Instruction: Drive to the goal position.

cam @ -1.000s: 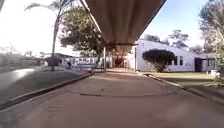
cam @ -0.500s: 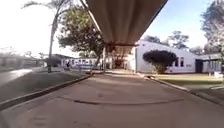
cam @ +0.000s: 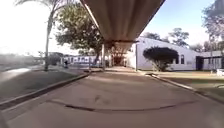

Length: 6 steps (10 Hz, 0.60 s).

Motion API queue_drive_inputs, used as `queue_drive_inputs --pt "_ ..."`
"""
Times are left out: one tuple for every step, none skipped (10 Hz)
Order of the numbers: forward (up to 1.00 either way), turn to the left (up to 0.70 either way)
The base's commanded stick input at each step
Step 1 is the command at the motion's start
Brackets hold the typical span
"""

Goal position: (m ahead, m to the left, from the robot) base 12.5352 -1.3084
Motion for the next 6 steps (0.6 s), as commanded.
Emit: queue_drive_inputs --pt "0.7 0.0" --pt "0.7 0.0" --pt "0.7 0.0" --pt "0.7 0.0" --pt "0.7 0.0" --pt "0.7 0.0"
